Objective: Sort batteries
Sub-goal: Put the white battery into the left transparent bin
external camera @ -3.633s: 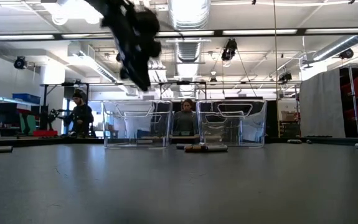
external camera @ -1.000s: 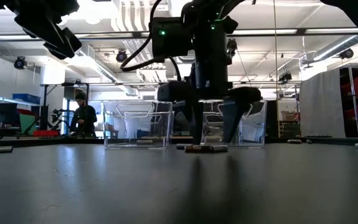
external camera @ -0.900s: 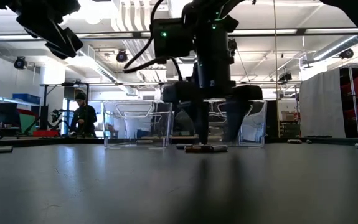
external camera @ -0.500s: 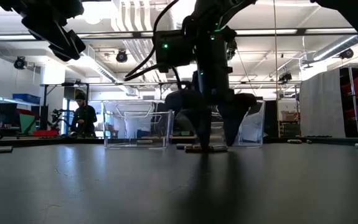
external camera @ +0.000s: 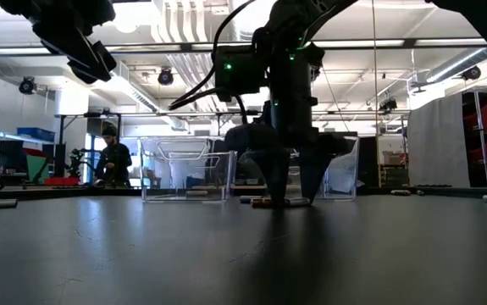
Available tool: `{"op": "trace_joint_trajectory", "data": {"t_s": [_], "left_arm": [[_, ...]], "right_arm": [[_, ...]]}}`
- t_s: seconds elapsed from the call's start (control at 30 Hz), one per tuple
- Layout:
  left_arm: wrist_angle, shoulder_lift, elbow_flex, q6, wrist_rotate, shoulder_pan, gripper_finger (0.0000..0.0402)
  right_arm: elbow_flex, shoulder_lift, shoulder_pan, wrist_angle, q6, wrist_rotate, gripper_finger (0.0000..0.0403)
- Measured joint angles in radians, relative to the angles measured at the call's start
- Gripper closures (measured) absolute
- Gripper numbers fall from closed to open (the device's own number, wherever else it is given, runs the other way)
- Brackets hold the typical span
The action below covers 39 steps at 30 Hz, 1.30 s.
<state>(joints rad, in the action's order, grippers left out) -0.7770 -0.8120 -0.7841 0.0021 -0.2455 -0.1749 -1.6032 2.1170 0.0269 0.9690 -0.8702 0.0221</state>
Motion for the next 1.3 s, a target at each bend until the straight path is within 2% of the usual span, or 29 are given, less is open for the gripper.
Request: {"op": "trace_joint_trajectory", "data": {"t_s": [0.27,0.7,1.3], "left_arm": [[0.000,0.000,0.000,0.000,0.001,0.000,0.0274],[-0.001,0.000,0.000,0.000,0.001,-0.020,0.0274],[-0.001,0.007,0.000,0.007,0.001,-0.055,0.0274]], "right_arm": [[0.000,0.002,-0.001,-0.002,-0.009,0.010,0.0171],[0.001,0.001,-0.006,0.014,-0.009,0.030,0.0160],[0.002,-0.001,-0.009,0.022,-0.001,0.048,0.0200]]}}
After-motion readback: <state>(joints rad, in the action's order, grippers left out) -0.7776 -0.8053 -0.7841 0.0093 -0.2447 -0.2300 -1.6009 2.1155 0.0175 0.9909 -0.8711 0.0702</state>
